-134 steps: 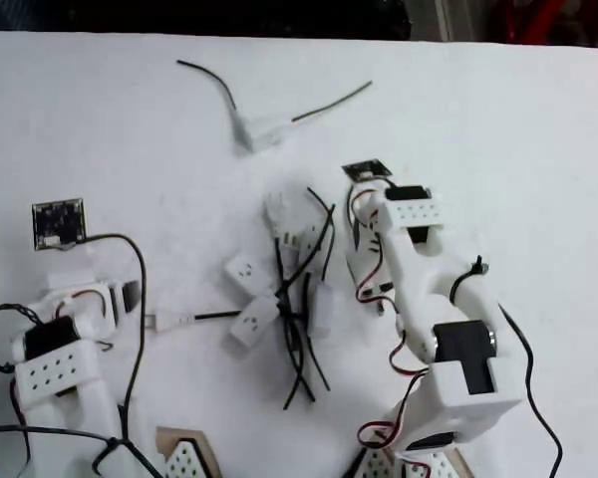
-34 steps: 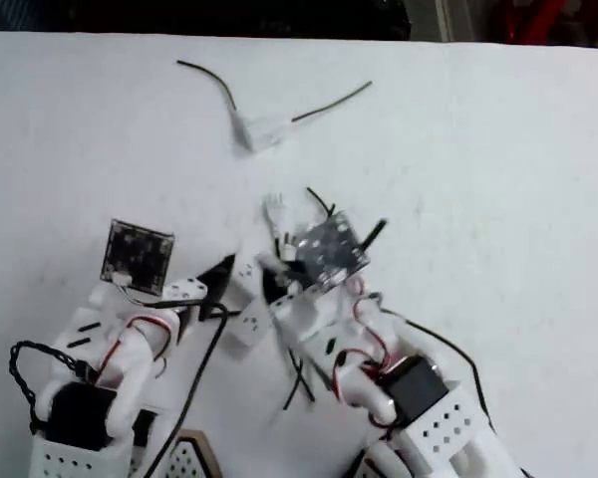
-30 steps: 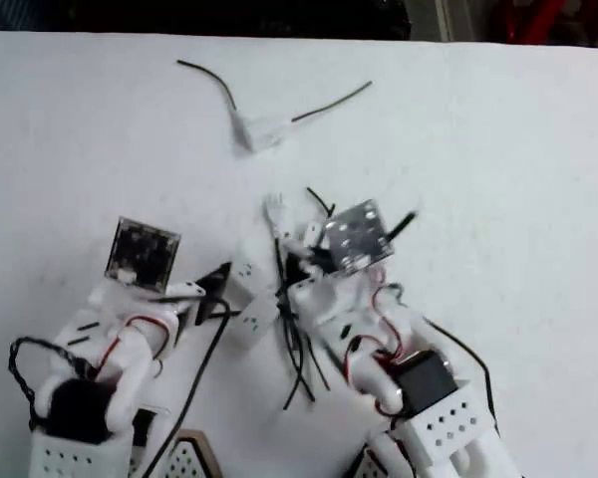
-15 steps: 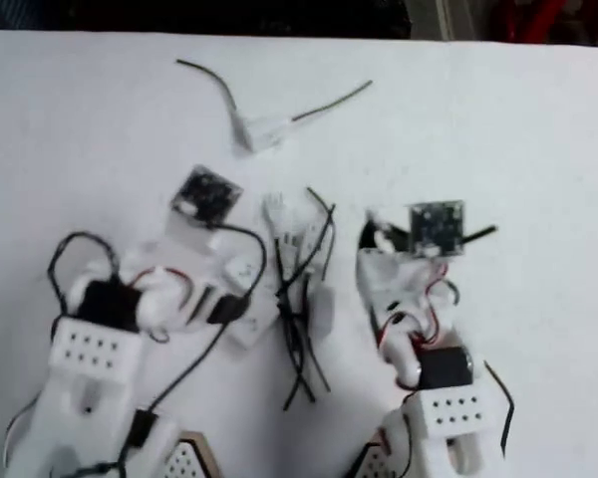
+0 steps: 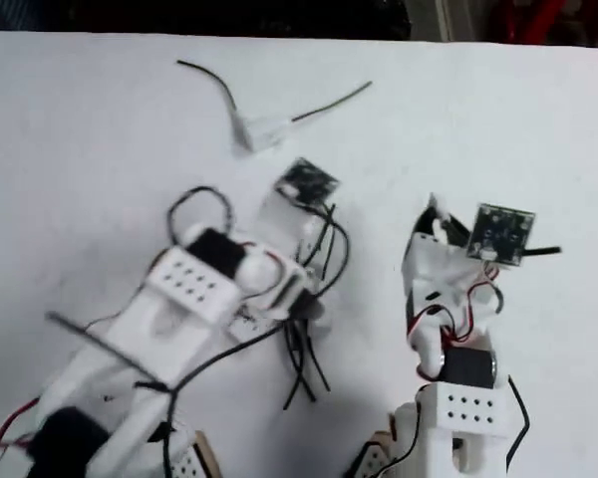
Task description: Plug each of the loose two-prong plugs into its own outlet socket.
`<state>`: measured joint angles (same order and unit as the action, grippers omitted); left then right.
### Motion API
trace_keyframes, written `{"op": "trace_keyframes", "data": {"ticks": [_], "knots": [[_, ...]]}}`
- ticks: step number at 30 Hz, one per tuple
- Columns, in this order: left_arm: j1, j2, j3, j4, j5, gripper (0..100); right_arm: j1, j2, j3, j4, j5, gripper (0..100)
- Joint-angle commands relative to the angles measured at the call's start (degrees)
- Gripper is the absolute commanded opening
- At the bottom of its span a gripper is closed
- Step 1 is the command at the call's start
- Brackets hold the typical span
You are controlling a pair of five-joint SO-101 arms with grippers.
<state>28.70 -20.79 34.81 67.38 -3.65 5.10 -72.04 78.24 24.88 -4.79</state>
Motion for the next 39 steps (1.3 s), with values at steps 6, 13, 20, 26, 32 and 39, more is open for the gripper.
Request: {"op": "trace_keyframes", "data": {"ticks": [6, 13, 20, 26, 32, 39], "knots": [[6.46, 19.65, -13.01, -1.23, 5.27, 35, 1.45, -1.01, -1.41, -1.19, -0.62, 1.7], [6.55, 33.19, -20.13, -1.23, 4.31, 25, 1.27, -1.01, -1.41, -1.01, -0.62, 1.7], [6.29, 33.36, -23.65, 0.88, -2.64, 2, 1.27, -1.01, -1.41, -1.1, -0.62, 1.7], [5.76, 20.44, -23.47, 5.89, -6.68, 2, 1.19, -1.01, -1.41, -1.1, -0.62, 1.7], [-4.09, 10.24, -21.54, 6.33, -11.6, 2, 1.1, -1.01, -1.41, -1.1, -0.62, 1.7], [-19.65, 9.89, -18.55, 2.46, -19.08, 2, -0.04, -1.01, -1.41, -0.92, -0.53, 1.7]]}}
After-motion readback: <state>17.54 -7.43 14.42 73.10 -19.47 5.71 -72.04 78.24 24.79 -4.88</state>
